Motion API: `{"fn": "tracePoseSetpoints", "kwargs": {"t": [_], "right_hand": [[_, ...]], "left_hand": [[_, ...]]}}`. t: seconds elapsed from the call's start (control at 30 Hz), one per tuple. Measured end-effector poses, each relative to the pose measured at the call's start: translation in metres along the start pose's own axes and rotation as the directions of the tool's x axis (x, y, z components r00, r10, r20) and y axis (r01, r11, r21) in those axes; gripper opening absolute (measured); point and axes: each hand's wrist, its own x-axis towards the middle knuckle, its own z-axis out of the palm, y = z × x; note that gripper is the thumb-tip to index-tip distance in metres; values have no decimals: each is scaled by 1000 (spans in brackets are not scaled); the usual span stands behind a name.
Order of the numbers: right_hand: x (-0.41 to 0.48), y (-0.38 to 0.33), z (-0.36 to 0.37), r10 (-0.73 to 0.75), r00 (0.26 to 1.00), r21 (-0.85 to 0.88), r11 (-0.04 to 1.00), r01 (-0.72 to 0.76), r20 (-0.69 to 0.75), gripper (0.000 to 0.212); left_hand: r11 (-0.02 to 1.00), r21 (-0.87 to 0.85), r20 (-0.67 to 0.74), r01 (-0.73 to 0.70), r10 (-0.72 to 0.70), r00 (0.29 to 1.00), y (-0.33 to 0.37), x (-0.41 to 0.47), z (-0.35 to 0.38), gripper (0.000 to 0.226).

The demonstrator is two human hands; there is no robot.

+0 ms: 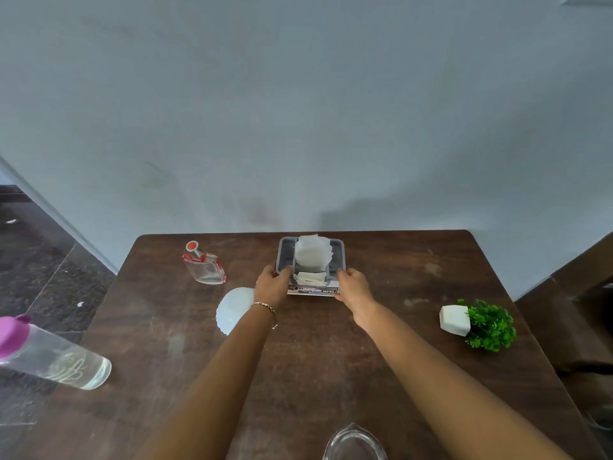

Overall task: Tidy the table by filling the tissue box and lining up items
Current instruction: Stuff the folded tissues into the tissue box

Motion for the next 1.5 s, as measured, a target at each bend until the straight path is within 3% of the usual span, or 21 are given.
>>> {"fn": "tracePoseSetpoints", "kwargs": {"t": [0.23, 0.47, 1.1, 1.2, 1.33, 1.5], "right_hand": [[30, -40, 22, -33, 999, -26, 999, 33, 21, 27], [69, -49, 29, 26, 998, -81, 996, -22, 51, 30], [87, -59, 34, 35, 999, -5, 999, -35, 28, 36], [85, -58, 35, 37, 998, 10, 999, -38, 42, 43], [65, -52, 31, 24, 999, 48, 999, -23, -26, 54], [31, -29, 18, -26, 995, 44, 999, 30, -98, 47]], "left_hand": [[999, -48, 34, -26, 28, 999, 23, 44, -24, 33], [1000, -4, 123, -30, 30, 992, 28, 81, -27, 38], [998, 33, 165, -59, 53, 985, 23, 114, -18, 36], [999, 27, 185, -41, 35, 982, 23, 112, -18, 45], [998, 61, 168, -9, -2, 986, 25, 93, -21, 76], [990, 63, 64, -129, 125, 990, 13, 47, -26, 73]]}}
